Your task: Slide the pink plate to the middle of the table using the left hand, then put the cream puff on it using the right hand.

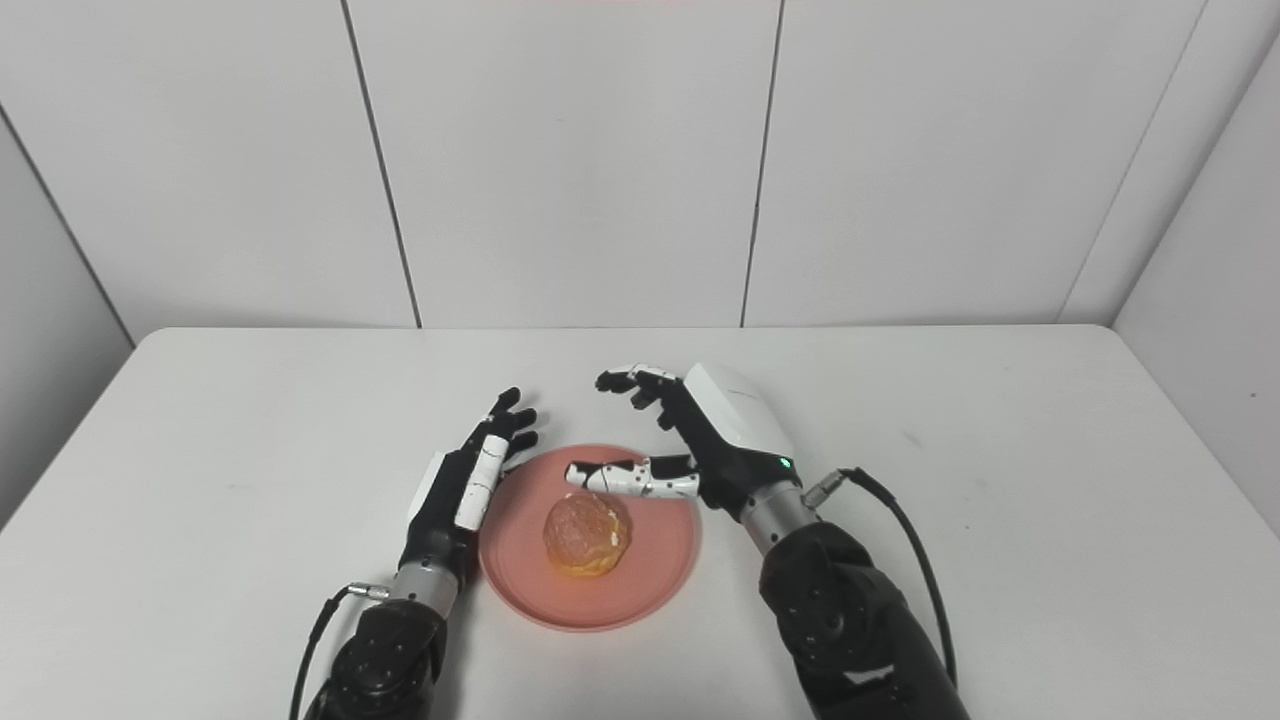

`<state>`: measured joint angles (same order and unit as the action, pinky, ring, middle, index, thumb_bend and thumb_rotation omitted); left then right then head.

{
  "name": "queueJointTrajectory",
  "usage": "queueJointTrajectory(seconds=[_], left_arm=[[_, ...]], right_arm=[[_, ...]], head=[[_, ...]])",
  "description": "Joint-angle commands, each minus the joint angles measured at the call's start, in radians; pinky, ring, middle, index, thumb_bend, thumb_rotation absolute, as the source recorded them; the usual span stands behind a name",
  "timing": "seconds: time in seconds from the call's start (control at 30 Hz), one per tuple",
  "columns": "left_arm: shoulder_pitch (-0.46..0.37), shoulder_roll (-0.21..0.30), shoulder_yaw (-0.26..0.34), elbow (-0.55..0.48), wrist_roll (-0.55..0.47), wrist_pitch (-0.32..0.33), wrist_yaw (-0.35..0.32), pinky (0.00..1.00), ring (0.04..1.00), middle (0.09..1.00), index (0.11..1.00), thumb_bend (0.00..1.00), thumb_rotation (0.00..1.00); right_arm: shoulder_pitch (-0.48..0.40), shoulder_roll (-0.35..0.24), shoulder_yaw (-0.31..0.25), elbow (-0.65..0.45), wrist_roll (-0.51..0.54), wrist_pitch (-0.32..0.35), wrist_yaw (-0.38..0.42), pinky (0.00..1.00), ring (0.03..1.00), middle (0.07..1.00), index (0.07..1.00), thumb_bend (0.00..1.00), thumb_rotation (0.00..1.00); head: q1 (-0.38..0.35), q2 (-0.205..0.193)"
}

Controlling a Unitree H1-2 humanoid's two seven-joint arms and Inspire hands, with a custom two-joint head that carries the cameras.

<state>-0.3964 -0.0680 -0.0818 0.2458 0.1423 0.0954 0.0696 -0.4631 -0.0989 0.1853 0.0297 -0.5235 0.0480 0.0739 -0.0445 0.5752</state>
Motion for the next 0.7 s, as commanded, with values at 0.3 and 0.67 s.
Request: queueJointTrajectory(seconds=[0.3, 0.67], left_arm=[[-0.018, -0.054, 0.047, 0.16, 0.089, -0.311, 0.258, 1.0, 0.995, 0.997, 0.998, 0.76, 1.0], [-0.009, -0.088, 0.097, 0.136, -0.014, -0.177, 0.214, 1.0, 1.0, 1.0, 1.0, 0.75, 1.0]], right_arm=[[-0.012, 0.201, -0.295, 0.329, 0.511, -0.266, -0.189, 0.98, 0.984, 0.983, 0.981, 0.82, 0.99], [0.038, 0.173, -0.223, 0.429, 0.396, -0.296, -0.274, 1.0, 1.0, 1.0, 1.0, 0.77, 1.0]], head=[[0.002, 0.002], [0.002, 0.01]])
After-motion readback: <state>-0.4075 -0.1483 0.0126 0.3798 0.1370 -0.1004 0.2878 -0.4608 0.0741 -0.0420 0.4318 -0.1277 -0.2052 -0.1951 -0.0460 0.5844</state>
